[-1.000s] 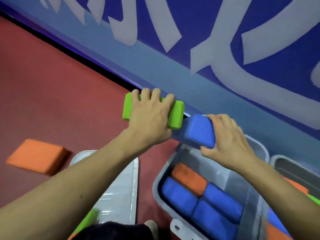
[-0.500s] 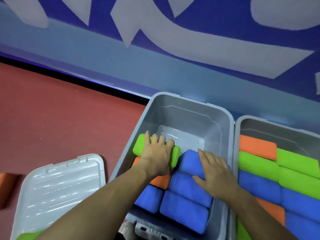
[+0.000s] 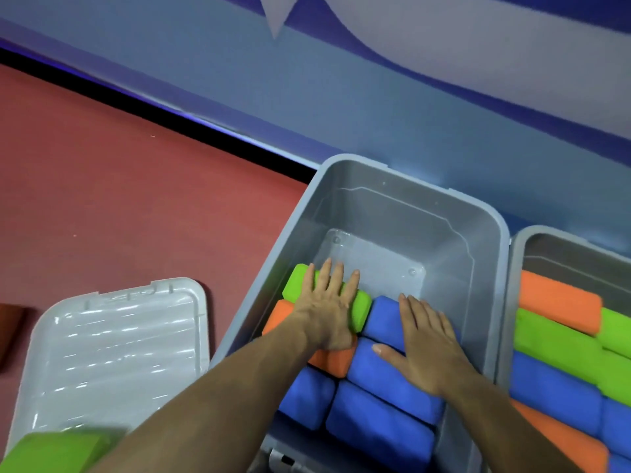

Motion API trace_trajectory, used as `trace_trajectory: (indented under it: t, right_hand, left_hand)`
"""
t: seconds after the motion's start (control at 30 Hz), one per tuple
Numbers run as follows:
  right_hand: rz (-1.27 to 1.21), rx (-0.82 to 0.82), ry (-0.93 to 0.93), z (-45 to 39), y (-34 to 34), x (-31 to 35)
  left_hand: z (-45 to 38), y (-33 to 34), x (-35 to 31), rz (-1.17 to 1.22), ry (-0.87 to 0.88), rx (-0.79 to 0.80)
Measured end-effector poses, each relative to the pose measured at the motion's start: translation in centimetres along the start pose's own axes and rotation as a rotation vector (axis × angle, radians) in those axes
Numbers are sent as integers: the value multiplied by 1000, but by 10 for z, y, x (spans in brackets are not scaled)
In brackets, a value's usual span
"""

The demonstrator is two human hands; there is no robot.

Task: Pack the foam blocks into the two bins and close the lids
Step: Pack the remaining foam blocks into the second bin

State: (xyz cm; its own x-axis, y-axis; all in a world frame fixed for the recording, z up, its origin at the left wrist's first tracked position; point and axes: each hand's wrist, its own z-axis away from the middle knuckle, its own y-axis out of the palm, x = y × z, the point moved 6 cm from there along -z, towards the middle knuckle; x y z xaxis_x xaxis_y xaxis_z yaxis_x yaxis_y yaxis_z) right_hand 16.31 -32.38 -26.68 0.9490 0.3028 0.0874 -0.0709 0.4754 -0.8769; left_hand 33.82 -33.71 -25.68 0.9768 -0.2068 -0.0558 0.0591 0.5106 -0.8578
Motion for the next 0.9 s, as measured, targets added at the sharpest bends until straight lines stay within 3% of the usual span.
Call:
trace_trajectory:
  t: [0.07, 0.2, 0.3, 0.4, 0.5, 0.63, 0.77, 0.87, 0.9]
  right_hand:
    - [8, 62, 13, 2, -1, 2]
    - [4, -138, -158, 7, -37, 56]
    - [-66, -343, -347, 16, -70, 144]
    - [-111, -429, -635, 39, -86, 258]
    - [-91, -278, -903, 70, -53, 356]
    - [112, 77, -1155, 106, 23, 435]
    - [9, 278, -1009, 132, 79, 480]
    - [182, 286, -1251, 143, 102, 476]
    - [202, 351, -1234, 140, 103, 469]
  left_hand:
    - [26, -4, 14, 57, 74, -25]
    - [110, -25, 98, 88, 109, -192]
    - [201, -25, 197, 122, -92, -264]
    - [311, 21, 278, 173, -272, -186]
    - [416, 103, 304, 176, -355, -63]
    - [487, 197, 277, 189, -414, 291]
    - [489, 281, 268, 123, -507, 158]
    - [463, 310, 246, -60, -450, 147]
    - [457, 313, 241, -113, -432, 151]
